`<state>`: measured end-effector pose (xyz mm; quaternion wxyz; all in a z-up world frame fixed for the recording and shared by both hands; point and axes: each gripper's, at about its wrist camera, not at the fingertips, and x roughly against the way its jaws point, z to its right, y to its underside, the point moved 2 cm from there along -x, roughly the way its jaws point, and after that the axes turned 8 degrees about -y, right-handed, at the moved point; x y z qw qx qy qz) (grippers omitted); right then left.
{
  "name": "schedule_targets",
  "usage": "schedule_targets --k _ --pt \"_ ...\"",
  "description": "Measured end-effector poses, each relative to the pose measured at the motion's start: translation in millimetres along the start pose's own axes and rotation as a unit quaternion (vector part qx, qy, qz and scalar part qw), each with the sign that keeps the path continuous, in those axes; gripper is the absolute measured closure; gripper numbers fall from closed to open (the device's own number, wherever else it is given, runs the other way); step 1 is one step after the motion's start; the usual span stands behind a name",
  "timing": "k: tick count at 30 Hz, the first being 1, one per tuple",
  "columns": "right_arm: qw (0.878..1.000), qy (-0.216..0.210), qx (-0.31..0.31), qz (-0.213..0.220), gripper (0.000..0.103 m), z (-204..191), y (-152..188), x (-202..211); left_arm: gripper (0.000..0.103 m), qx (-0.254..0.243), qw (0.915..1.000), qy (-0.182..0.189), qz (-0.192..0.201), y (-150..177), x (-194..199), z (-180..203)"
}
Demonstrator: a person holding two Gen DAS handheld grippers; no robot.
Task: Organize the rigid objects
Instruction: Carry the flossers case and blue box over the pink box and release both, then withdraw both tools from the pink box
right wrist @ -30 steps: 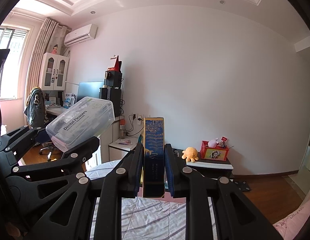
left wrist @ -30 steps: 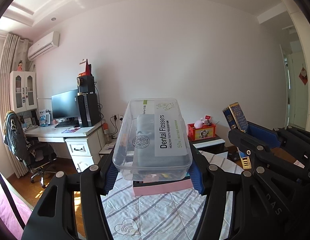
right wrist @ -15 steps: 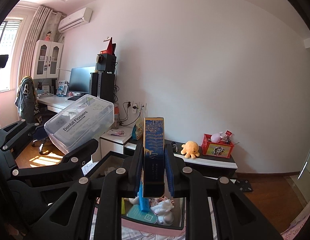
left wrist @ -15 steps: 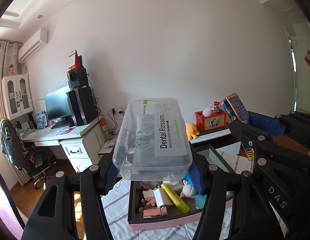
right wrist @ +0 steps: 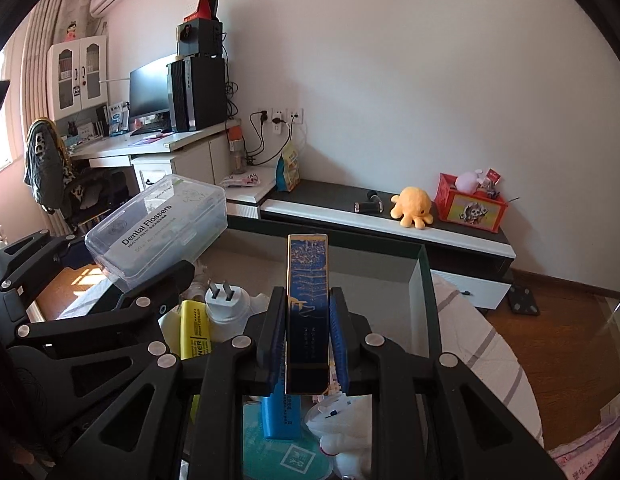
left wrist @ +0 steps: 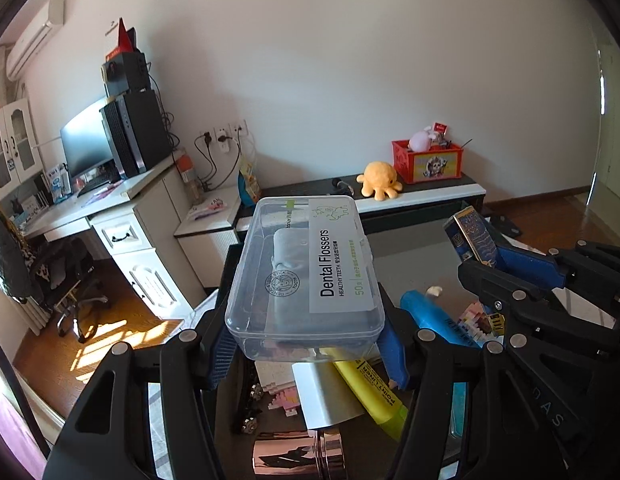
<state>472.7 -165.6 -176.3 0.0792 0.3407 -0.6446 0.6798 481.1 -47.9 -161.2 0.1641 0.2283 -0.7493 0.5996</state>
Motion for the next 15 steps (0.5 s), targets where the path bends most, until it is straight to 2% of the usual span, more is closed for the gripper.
schedule_targets --k 4,7,10,13,15 --pt "1.0 -0.001 -0.011 -0.017 0.081 8.4 7.5 -15.8 0.042 0.005 0.9996 0.016 -0.024 8.7 -19.6 4.5" --pt "1.0 -0.009 -0.017 -0.022 0.081 11.5 10.0 -22.2 0.041 0.011 0.9996 0.016 -0.022 11.3 -22.9 4.3" --pt "0.999 0.003 -0.027 -0.017 0.073 17.5 11.0 -23.5 0.039 0.02 0.9993 0.02 -0.023 12.0 -23.9 1.7" --pt "0.999 0.01 -0.049 -0.013 0.063 25.4 12.7 -20.5 0.022 0.034 0.999 0.015 -0.023 14.8 -22.9 -3.2" --pt "0.998 0.01 -0.067 -0.004 0.052 32.3 12.2 -15.4 0.009 0.046 0.9986 0.02 -0.015 14.7 -20.5 -8.2"
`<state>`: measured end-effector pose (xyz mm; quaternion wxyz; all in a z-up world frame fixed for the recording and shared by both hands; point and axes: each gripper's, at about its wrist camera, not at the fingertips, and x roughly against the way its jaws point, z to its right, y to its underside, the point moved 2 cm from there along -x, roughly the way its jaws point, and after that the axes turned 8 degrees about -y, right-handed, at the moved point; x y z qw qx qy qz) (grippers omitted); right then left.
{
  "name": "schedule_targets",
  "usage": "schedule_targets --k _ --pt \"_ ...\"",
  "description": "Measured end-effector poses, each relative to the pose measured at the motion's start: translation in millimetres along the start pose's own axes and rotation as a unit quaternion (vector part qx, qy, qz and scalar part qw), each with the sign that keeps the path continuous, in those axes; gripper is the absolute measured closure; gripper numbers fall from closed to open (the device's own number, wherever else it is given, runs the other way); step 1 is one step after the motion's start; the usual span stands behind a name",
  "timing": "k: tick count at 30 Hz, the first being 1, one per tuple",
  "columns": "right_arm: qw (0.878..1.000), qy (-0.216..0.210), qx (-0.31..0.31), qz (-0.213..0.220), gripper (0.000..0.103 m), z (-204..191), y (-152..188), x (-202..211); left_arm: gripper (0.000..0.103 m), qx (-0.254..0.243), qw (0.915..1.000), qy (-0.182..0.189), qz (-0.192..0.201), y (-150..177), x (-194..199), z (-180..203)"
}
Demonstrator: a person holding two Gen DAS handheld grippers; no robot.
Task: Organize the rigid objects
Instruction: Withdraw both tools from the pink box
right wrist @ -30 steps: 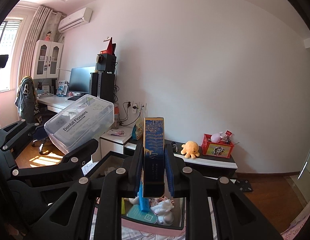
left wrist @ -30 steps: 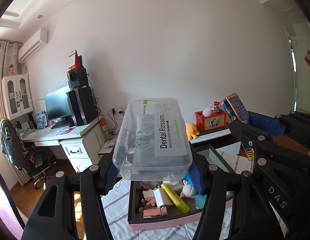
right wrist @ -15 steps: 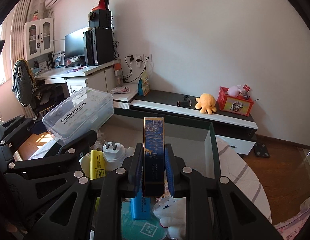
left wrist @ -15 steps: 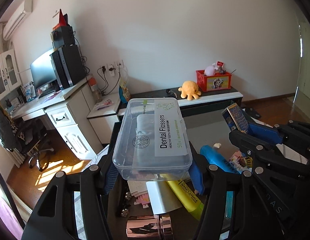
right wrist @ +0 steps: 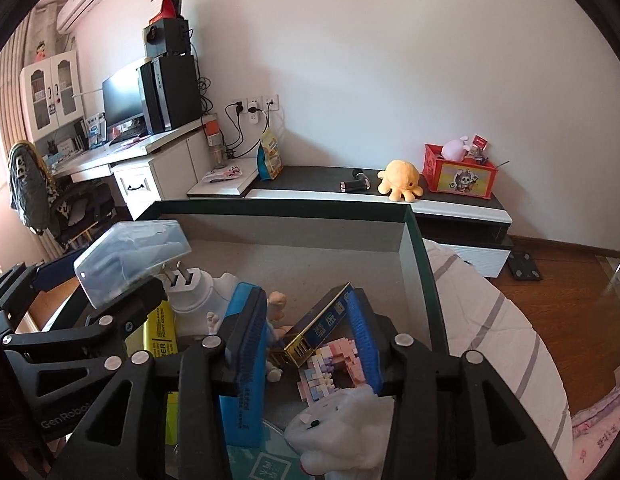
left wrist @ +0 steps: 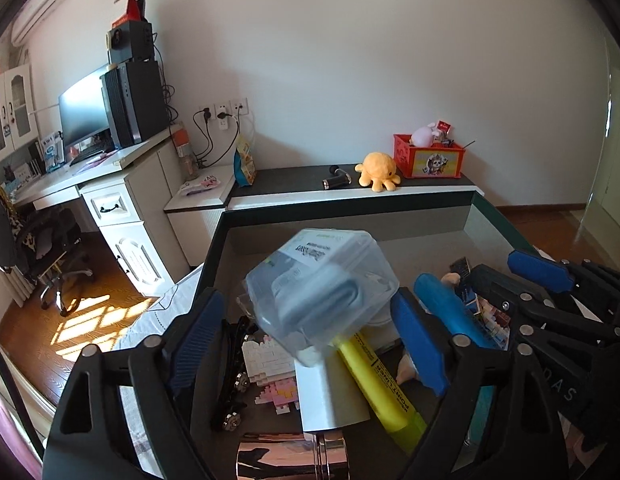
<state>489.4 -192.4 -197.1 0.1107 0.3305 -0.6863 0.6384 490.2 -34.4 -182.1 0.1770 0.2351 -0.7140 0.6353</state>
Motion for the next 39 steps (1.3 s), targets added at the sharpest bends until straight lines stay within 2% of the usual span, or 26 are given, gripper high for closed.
schedule_targets --k 1,2,3,4,8,12,14,20,27,34,39 --pt "1.0 0.004 -0.007 0.005 0.047 3.2 -0.6 2.5 0.007 0.006 1.0 0.001 0.004 -0.2 1.5 -2.0" --pt "1.0 0.012 -0.012 0.009 0.038 6.2 -1.2 5.1 0.001 0.012 0.9999 0.001 0.007 -0.2 2.6 -4.3" --pt "1.0 0.022 -0.017 0.012 0.025 9.6 -2.0 7.4 0.0 0.016 0.9998 0.003 0.011 0.1 3.5 -6.5" --pt "0.999 0.034 -0.02 0.015 0.02 11.5 -3.1 9.5 0.0 0.02 0.9997 0.01 0.013 0.2 4.7 -7.8" --pt "0.999 0.027 -0.02 0.023 0.016 11.0 -5.3 18.8 0.0 0.012 0.9997 0.018 0.007 0.3 8.9 -7.5" --pt "0.998 0.046 -0.023 0.028 0.0 15.2 -5.0 29.0 0.0 0.009 0.9996 0.022 0.011 -0.7 21.0 -11.4" --pt "0.999 0.032 -0.03 0.032 0.0 18.3 -3.5 36.6 0.0 0.005 0.9997 0.019 0.011 0.3 27.3 -13.2" --pt "0.999 0.037 -0.025 0.026 0.0 12.4 6.1 55.7 0.0 -0.013 0.9999 0.004 0.007 7.5 44.5 -16.1" --pt "0.999 0.027 -0.021 0.024 0.0 -8.1 22.0 88.0 0.0 -0.004 1.0 0.003 0.008 14.1 78.4 -23.2" --pt "0.999 0.02 -0.005 0.045 0.0 -35.7 28.1 140.2 0.0 0.007 0.9995 0.007 0.031 18.6 135.0 -32.6" --pt "0.997 0.02 0.005 0.072 0.0 -57.7 33.9 188.3 0.0 0.017 0.9976 0.002 0.067 24.0 191.8 -41.0"
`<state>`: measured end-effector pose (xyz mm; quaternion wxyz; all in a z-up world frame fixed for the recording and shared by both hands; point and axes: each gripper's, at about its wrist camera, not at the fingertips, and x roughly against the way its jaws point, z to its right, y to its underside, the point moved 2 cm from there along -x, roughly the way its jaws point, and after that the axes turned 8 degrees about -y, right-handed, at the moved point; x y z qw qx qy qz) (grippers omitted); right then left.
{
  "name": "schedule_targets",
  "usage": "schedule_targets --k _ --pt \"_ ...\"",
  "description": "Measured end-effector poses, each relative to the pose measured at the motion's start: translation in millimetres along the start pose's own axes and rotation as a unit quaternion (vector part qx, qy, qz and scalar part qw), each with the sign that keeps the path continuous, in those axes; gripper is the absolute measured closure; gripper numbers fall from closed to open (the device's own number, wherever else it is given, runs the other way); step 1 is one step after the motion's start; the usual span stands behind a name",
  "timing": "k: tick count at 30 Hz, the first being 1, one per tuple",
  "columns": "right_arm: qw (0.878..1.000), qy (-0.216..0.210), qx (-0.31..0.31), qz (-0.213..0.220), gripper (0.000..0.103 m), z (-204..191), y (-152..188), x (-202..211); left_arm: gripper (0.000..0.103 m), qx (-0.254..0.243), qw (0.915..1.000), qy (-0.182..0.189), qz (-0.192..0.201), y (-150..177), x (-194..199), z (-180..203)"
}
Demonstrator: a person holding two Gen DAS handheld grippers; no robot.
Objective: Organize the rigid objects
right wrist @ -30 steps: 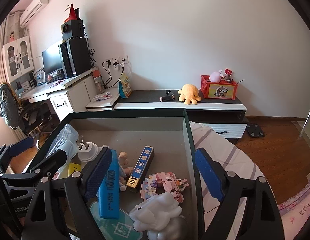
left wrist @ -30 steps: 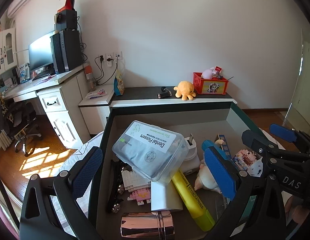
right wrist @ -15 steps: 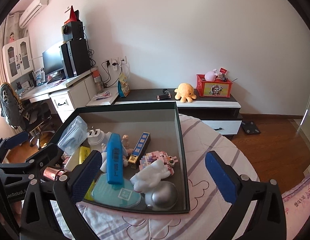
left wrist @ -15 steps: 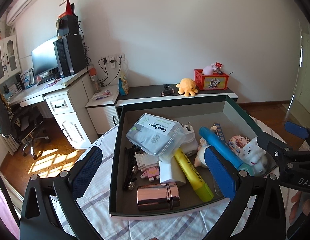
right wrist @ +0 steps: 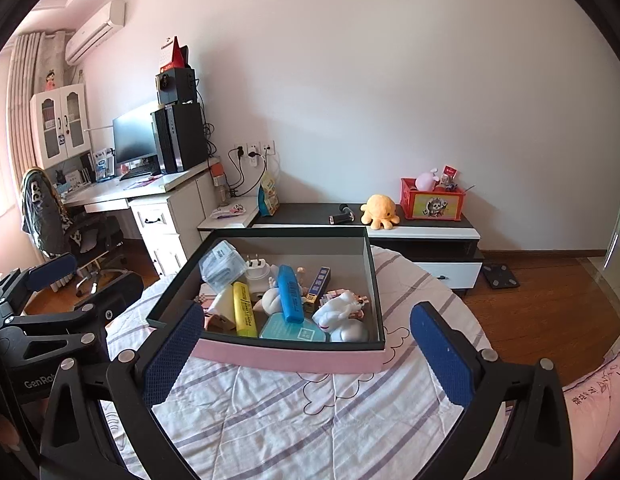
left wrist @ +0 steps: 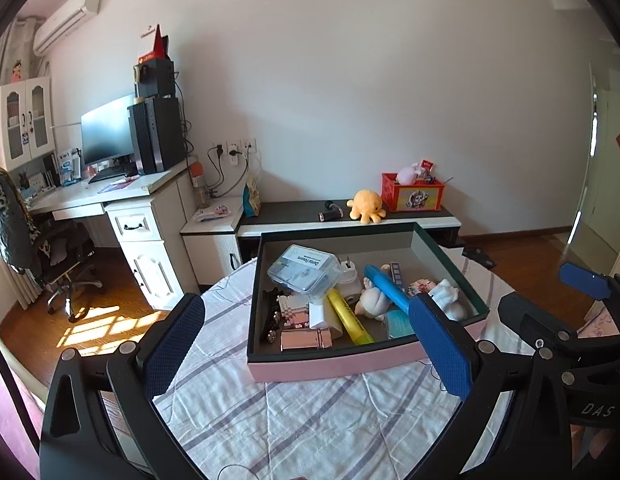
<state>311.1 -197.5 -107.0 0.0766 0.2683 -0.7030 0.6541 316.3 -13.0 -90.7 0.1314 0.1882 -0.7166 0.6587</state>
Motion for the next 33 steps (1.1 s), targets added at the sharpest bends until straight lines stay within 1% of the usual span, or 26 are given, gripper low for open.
schedule_targets --k 4,7,11,14,16,20,26,30,33 --pt "1.0 -0.001 0.009 0.026 0.0 -15.6 0.8 45.7 0.0 0.002 0.9994 -0.008 0.033 0.1 50.8 -6.4" --pt "0.999 0.002 0.017 0.052 0.0 -29.3 2.6 82.5 0.0 0.004 0.9978 -0.01 0.065 0.7 91.9 -13.4" --pt "0.996 0.022 0.032 0.078 0.0 -47.5 5.2 128.2 0.0 0.009 0.995 -0.012 0.098 0.5 141.6 -20.8" --pt "0.994 0.031 0.037 0.099 0.0 -60.3 7.7 160.4 0.0 0.012 0.9916 -0.02 0.127 1.5 176.9 -25.7" --pt "0.992 0.034 0.042 0.111 0.0 -67.7 9.3 180.2 0.0 0.015 0.9899 -0.019 0.139 2.9 197.4 -29.2" --pt "0.989 0.038 0.047 0.133 0.0 -79.1 15.2 216.9 0.0 0.023 0.9872 -0.013 0.157 7.5 233.1 -36.1" --pt "0.984 0.047 0.06 0.162 0.0 -96.2 19.8 262.3 0.0 0.03 0.981 -0.02 0.191 12.6 281.4 -41.0" --pt "0.98 0.054 0.068 0.179 0.0 -106.3 19.0 284.2 0.0 0.033 0.9772 -0.025 0.208 14.4 306.7 -43.5" --pt "0.979 0.055 0.071 0.186 0.0 -110.8 19.8 292.5 0.0 0.035 0.9757 -0.025 0.215 14.7 317.2 -46.5"
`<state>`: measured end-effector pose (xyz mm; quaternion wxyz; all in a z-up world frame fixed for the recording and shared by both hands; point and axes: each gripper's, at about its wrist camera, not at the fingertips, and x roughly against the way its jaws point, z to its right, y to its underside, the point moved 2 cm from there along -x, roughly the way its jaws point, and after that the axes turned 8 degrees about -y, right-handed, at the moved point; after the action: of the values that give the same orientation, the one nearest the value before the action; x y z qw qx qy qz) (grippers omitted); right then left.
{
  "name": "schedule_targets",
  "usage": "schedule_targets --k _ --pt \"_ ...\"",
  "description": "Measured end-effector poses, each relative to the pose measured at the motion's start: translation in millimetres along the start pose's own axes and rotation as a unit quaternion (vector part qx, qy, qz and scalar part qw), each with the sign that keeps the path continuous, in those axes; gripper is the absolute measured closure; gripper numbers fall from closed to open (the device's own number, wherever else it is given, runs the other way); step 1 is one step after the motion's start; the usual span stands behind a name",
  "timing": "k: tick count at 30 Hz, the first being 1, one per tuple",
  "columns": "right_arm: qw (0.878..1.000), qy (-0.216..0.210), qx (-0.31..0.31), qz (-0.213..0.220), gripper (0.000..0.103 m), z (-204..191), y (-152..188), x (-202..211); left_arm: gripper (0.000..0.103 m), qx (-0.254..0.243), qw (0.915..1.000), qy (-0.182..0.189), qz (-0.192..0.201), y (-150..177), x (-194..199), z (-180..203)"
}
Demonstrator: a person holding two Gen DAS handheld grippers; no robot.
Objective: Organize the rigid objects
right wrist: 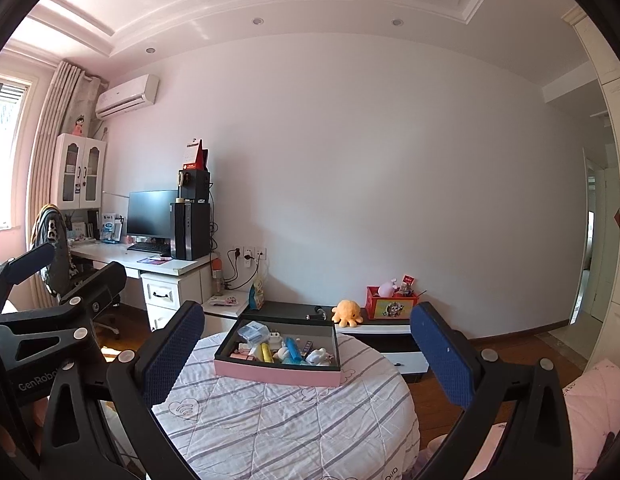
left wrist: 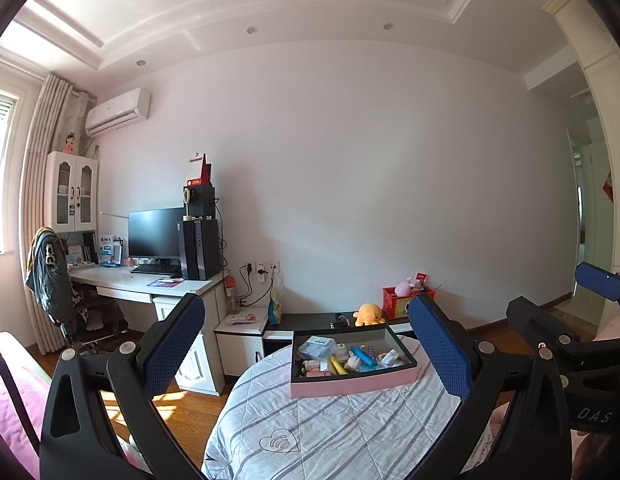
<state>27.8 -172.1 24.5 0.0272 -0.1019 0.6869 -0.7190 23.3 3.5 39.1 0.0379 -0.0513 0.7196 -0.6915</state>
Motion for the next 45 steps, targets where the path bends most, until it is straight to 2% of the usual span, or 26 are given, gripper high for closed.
schedule_targets --k 11,45 --pt "1.0 -0.002 0.0 0.008 0.0 -4.1 -2.3 3.0 0.0 0.003 1.0 -0.001 0.003 -5.0 12.8 -3.0" --pt "1.0 -0.004 -0.001 0.0 0.0 -2.4 3.1 1.7 0.0 0.003 1.0 -0.002 -0.003 -3.0 10.4 -5.0"
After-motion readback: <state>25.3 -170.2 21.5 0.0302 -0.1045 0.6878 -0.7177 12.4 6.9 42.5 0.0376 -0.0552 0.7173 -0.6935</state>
